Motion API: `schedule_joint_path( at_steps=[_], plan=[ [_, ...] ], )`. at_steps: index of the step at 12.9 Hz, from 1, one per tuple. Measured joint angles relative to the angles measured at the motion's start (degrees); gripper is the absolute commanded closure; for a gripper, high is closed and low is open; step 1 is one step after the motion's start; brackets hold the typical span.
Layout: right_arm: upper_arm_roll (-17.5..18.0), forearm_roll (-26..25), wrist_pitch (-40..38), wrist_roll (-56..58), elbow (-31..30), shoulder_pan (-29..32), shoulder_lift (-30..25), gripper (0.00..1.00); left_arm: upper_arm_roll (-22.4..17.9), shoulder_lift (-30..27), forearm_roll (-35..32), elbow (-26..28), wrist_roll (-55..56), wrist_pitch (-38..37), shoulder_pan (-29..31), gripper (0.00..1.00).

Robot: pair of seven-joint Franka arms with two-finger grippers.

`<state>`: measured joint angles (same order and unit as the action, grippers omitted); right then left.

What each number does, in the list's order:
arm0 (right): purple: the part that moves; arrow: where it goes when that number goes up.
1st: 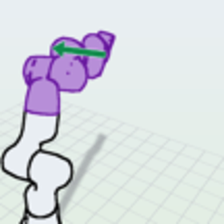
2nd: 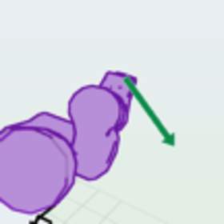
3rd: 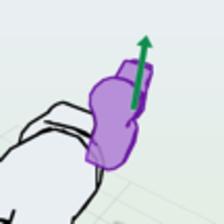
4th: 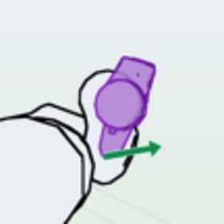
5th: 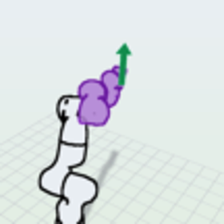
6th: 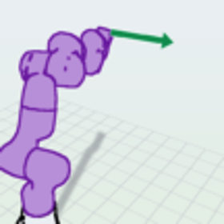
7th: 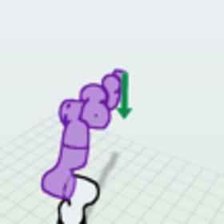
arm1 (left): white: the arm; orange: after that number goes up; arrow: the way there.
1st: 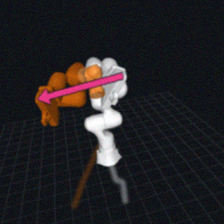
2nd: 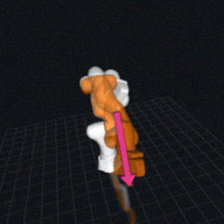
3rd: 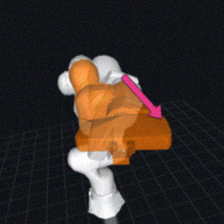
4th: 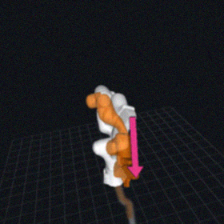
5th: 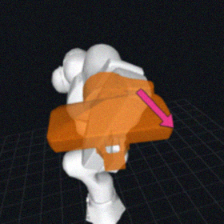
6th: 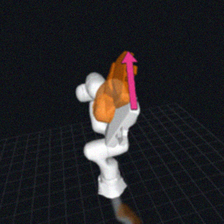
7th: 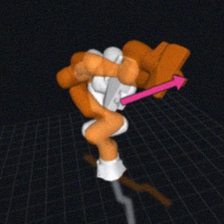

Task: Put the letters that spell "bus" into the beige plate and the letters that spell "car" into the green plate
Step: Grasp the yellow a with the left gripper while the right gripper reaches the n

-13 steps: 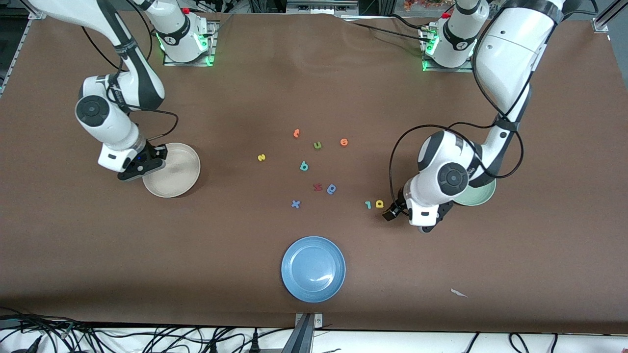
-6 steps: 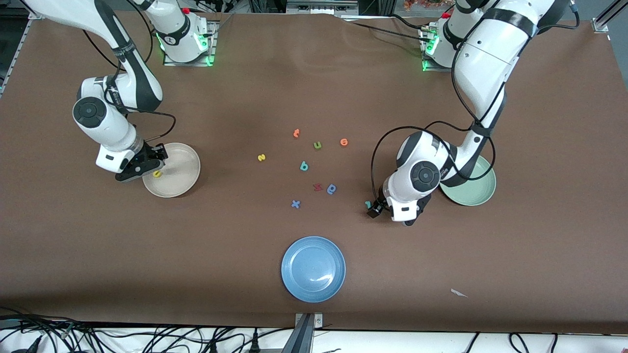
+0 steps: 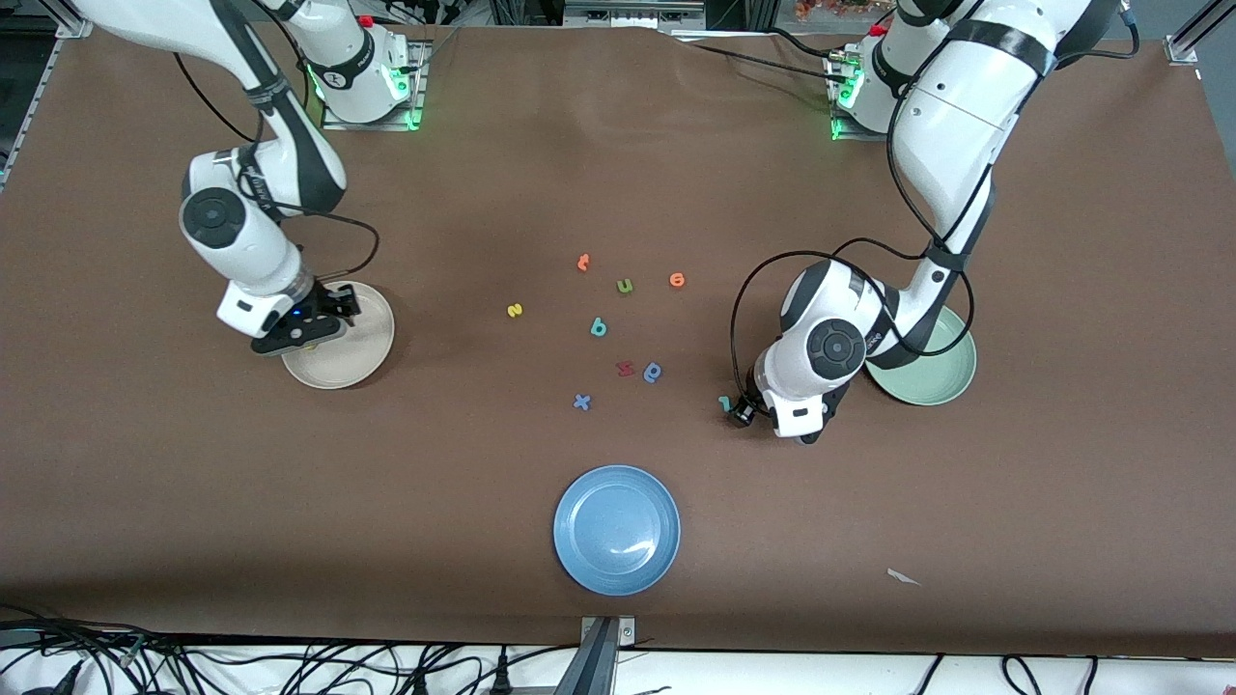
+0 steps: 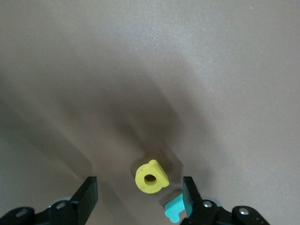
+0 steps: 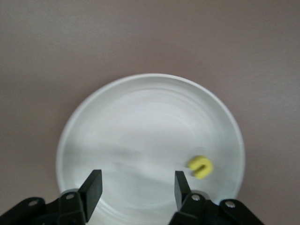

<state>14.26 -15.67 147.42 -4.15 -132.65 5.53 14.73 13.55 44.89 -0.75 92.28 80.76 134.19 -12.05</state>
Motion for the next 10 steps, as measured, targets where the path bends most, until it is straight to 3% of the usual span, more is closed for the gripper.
schedule_joint_path(
  at_steps=[3, 5, 8, 10],
  plan=[
    [4.54, 0.50, 0.82, -11.96, 0.69, -3.63, 0.85, 0.13, -0.56, 0.07, 0.00, 0.00, 2.43, 0.00, -0.49, 0.18],
    [6.13, 4.84, 2.01, -14.78, 2.61, -6.48, 2.03, 0.09, -0.58, 0.10, 0.00, 0.00, 3.30, 0.00, -0.90, 0.18],
    [6.36, 9.77, 5.33, -18.23, 5.66, -11.85, 5.61, 0.07, -0.66, 0.34, 0.00, 0.00, 4.04, 0.00, -1.41, 0.39],
    [6.37, 9.84, 8.30, -20.82, 6.10, -14.54, 8.44, 0.06, -0.70, 0.42, 0.00, -0.16, 4.21, 0.25, -1.48, 0.42]
  ],
)
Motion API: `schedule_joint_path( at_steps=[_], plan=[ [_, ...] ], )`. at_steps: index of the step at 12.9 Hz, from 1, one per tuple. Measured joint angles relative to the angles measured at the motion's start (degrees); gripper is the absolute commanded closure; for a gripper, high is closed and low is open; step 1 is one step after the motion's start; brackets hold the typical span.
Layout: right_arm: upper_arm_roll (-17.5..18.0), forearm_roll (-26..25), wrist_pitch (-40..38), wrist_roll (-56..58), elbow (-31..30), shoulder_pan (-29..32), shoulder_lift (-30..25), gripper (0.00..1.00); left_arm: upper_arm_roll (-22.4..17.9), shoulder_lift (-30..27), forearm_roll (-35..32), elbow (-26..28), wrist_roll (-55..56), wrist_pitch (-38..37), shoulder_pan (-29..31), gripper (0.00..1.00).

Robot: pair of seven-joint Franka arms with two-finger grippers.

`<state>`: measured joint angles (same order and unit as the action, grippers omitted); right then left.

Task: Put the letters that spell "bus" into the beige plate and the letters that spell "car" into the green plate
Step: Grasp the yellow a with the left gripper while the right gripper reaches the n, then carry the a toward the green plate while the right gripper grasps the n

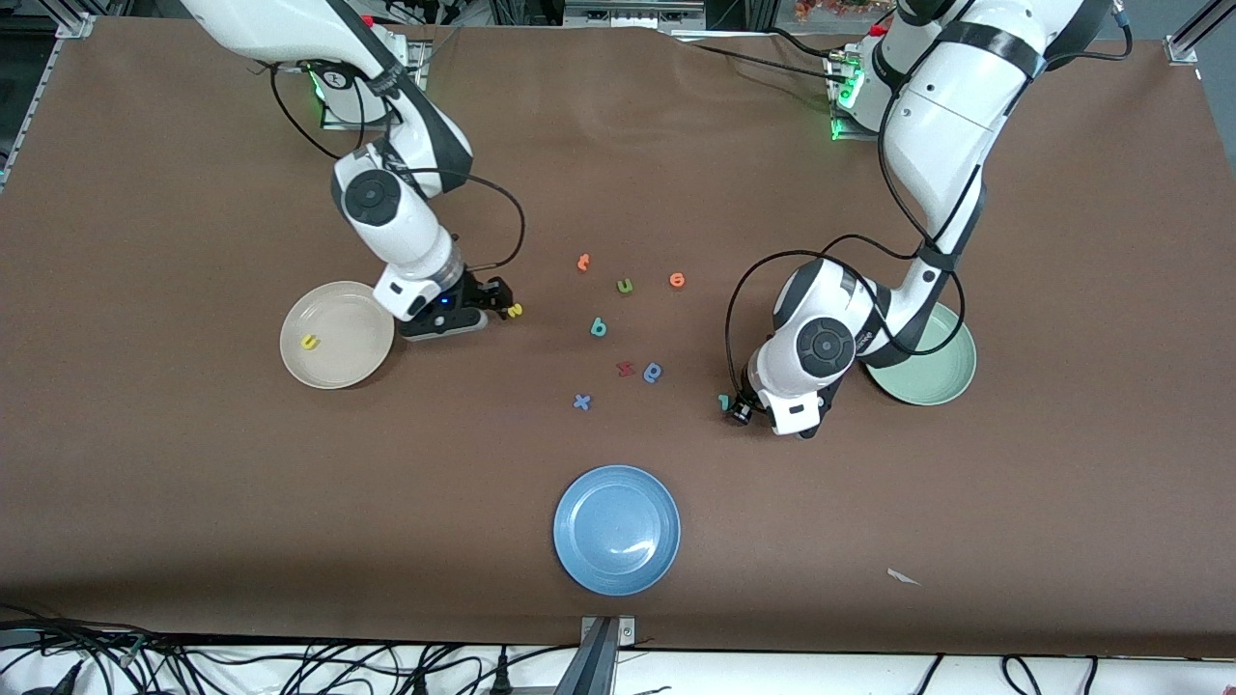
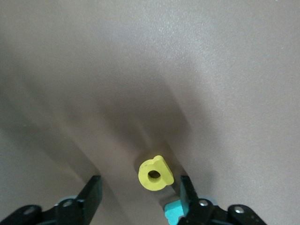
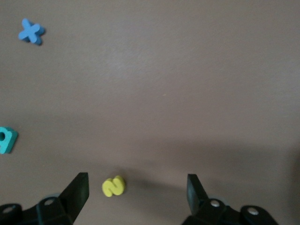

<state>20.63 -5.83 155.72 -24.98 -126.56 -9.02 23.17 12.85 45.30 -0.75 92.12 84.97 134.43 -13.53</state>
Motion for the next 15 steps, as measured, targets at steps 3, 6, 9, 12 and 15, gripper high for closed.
schedule_joint_path(
  at_steps=[3, 6, 9, 12, 15],
  plan=[
    [-0.05, 0.00, 2.30, -2.47, 0.08, -2.91, 2.21, 0.07, -0.02, 0.05, 0.00, -0.24, 0.08, 0.02, -0.05, 0.53],
    [-0.72, -0.03, 2.51, -3.19, 0.08, -4.80, 2.66, 0.08, -0.03, 0.06, 0.00, -0.49, 0.11, 0.10, -0.08, 0.55],
    [-1.92, -2.64, 2.51, -3.19, 0.08, -6.61, 3.30, 0.08, -0.04, 0.06, 0.00, -0.56, 0.12, 0.13, -0.08, 0.62],
    [-3.97, -6.57, 2.51, -3.19, 0.08, -8.16, 3.94, 0.08, -0.11, 0.08, 0.00, -0.62, 0.12, 0.12, -0.08, 0.59],
    [-4.56, -7.87, 2.51, -3.19, 0.08, -8.40, 4.46, 0.09, -0.18, 0.08, 0.00, -0.61, 0.22, -0.09, -0.08, 0.54]
  ],
)
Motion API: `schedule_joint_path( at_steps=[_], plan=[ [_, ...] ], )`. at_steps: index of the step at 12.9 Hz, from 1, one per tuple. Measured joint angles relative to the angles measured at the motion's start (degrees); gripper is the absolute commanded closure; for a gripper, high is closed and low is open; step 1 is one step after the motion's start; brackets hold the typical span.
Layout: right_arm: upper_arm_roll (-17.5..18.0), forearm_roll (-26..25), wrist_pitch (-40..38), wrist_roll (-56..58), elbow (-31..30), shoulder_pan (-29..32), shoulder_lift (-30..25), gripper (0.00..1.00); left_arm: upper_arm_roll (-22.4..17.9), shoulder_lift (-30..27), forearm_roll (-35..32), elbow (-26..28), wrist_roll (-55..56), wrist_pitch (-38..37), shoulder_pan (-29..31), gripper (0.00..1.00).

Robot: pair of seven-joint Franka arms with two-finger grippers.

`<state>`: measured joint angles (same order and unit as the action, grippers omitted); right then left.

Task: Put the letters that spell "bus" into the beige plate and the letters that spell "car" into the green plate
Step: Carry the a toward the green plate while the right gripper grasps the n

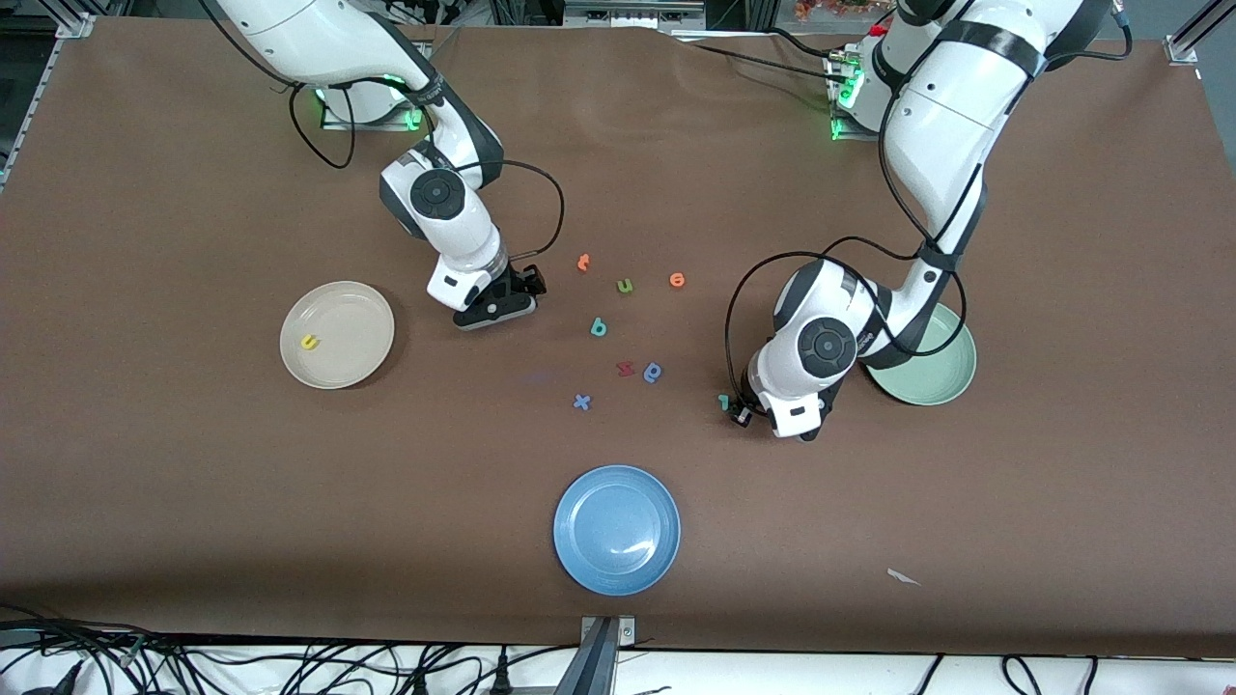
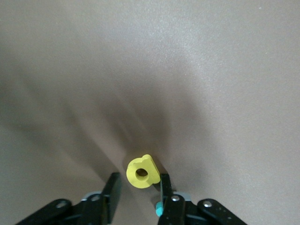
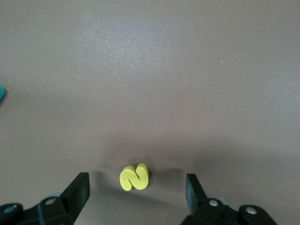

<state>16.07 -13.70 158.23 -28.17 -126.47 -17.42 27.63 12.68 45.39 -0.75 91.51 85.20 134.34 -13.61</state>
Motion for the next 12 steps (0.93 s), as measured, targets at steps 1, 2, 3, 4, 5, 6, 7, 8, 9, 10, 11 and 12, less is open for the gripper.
schedule_joint_path(
  at_steps=[1, 2, 3, 4, 5, 6, 7, 8, 9, 10, 11, 12],
  plan=[
    [0.00, -0.04, 0.00, 0.00, 0.00, -0.13, 0.07, 0.10, -0.07, 0.00, 0.00, 0.00, 0.03, -0.01, 0.00, 0.54],
    [0.00, -0.05, 0.00, 0.00, 0.00, -0.38, 0.16, 0.10, -0.18, -0.01, 0.00, 0.00, 0.10, -0.02, 0.00, 0.54],
    [-0.01, -0.05, 0.07, -0.01, 0.00, -0.73, 0.31, 0.10, -0.26, -0.01, 0.00, -0.01, 0.19, -0.02, 0.00, 0.54],
    [-0.01, -0.05, 0.26, -0.19, 0.00, -1.12, 0.48, 0.10, -0.27, -0.01, 0.00, -0.01, 0.27, -0.02, -0.01, 0.54],
    [-0.05, -0.05, 0.40, -0.50, 0.00, -1.49, 0.62, 0.12, -0.27, -0.01, 0.00, -0.01, 0.35, -0.02, -0.01, 0.54],
    [-0.11, -0.05, 0.48, -0.66, 0.00, -1.75, 0.73, 0.14, -0.27, -0.01, 0.00, -0.01, 0.40, -0.02, -0.01, 0.57],
    [-0.22, -0.05, 0.52, -0.73, 0.00, -1.85, 0.80, 0.18, -0.27, -0.01, 0.00, -0.01, 0.43, -0.02, -0.01, 0.66],
    [-0.37, -0.11, 0.58, -0.73, 0.01, -1.88, 0.88, 0.23, -0.27, -0.01, 0.00, -0.04, 0.44, 0.02, -0.01, 0.76],
    [-0.49, -0.25, 0.63, -0.74, 0.03, -1.88, 0.89, 0.25, -0.29, -0.01, 0.00, -0.06, 0.44, 0.05, -0.02, 0.82],
    [-0.52, -0.37, 0.63, -0.75, 0.03, -1.89, 0.89, 0.29, -0.47, -0.01, 0.00, -0.19, 0.44, 0.13, -0.05, 0.88],
    [-0.67, -0.53, 0.63, -0.77, 0.06, -1.90, 0.89, 0.34, -0.61, -0.01, 0.00, -0.23, 0.44, 0.10, -0.04, 0.92],
    [-0.73, -0.57, 0.63, -0.77, 0.06, -1.90, 0.90, 0.38, -0.66, -0.01, 0.00, -0.25, 0.44, 0.08, -0.05, 0.94]
  ],
)
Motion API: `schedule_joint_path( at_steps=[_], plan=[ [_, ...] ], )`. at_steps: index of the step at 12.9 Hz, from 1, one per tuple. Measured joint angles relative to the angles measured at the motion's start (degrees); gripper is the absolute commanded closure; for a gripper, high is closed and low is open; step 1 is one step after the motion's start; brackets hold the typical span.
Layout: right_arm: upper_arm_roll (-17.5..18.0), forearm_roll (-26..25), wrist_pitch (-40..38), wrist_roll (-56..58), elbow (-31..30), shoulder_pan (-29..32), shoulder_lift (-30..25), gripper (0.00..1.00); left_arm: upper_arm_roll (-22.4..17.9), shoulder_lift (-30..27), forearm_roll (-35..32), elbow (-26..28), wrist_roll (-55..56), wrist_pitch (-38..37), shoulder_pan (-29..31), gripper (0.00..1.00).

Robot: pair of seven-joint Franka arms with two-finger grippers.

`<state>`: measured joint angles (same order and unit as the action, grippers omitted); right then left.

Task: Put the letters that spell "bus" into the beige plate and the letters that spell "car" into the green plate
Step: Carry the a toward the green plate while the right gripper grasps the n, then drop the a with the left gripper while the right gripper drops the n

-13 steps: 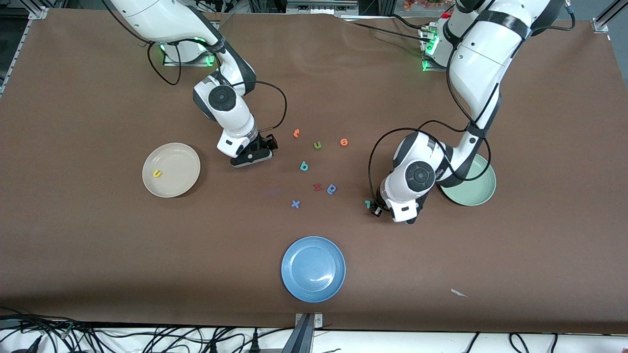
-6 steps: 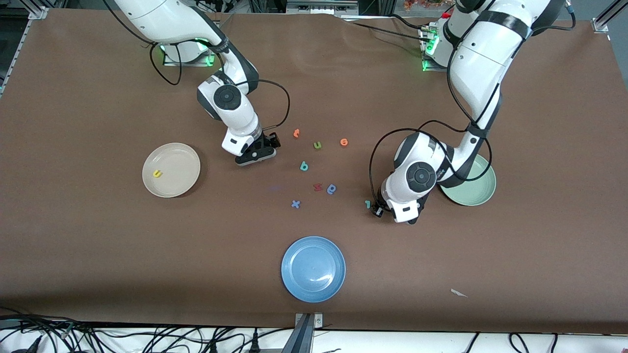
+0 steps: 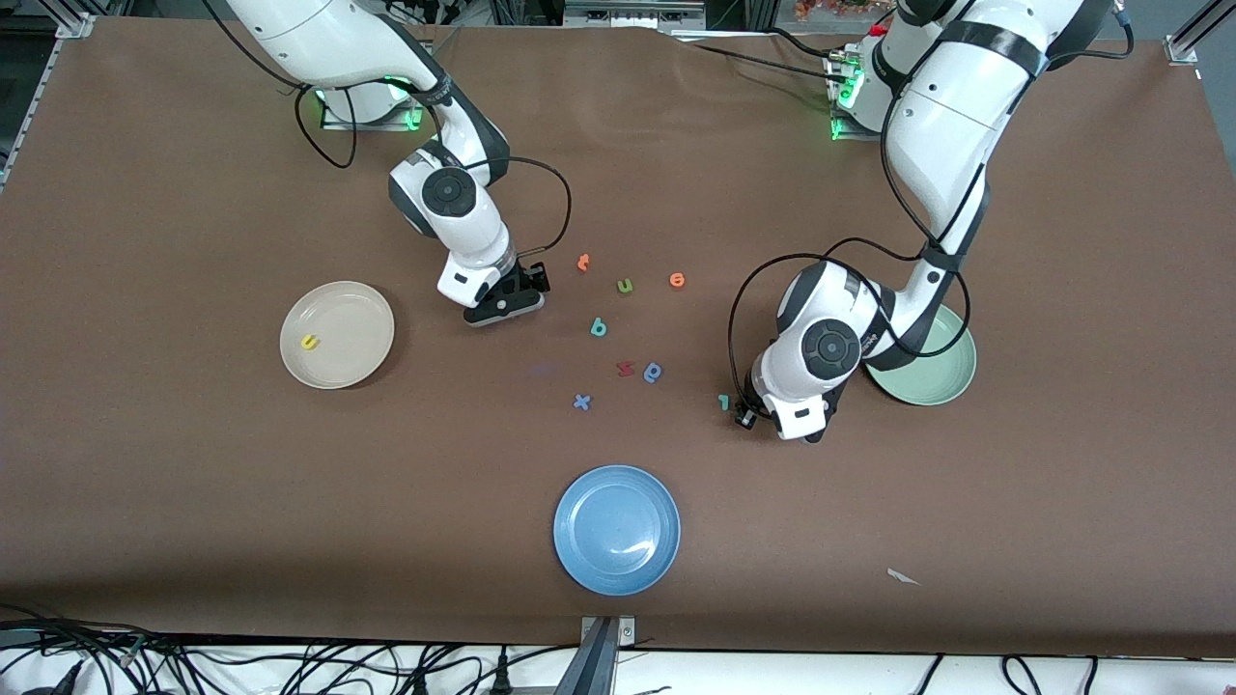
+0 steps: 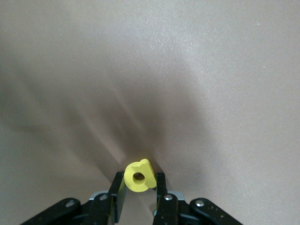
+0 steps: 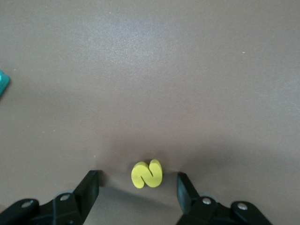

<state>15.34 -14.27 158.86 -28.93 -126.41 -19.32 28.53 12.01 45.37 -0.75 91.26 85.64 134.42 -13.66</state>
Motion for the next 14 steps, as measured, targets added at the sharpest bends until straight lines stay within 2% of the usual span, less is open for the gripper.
schedule_joint_path(
  at_steps=[2, 5, 7, 10, 14],
  plan=[
    [-0.18, -0.16, 0.01, -0.01, 0.10, 0.00, 0.00, 0.42, -0.08, 0.00, 0.00, -0.03, 0.00, -0.01, 0.00, 0.94],
    [-0.18, -0.19, 0.06, -0.01, 0.17, -0.04, -0.01, 0.42, -0.91, -0.34, -0.12, -0.59, -0.47, -0.01, 0.22, 0.94],
    [-0.19, -0.21, 0.08, -0.01, 0.18, -0.06, -0.02, 0.47, -1.21, -2.47, -0.14, -1.77, -1.97, -2.84, 1.43, 0.94],
    [-0.21, -0.79, 0.21, -0.02, 0.27, -0.12, -0.06, 0.55, -1.18, -8.92, -0.14, -2.50, -9.21, -15.73, 4.87, 0.93],
    [-0.26, -0.85, 0.34, -0.03, 0.39, -0.24, -0.17, 0.77, -1.20, -14.21, -0.14, -1.75, -26.09, -31.98, 10.72, 0.93]
  ],
)
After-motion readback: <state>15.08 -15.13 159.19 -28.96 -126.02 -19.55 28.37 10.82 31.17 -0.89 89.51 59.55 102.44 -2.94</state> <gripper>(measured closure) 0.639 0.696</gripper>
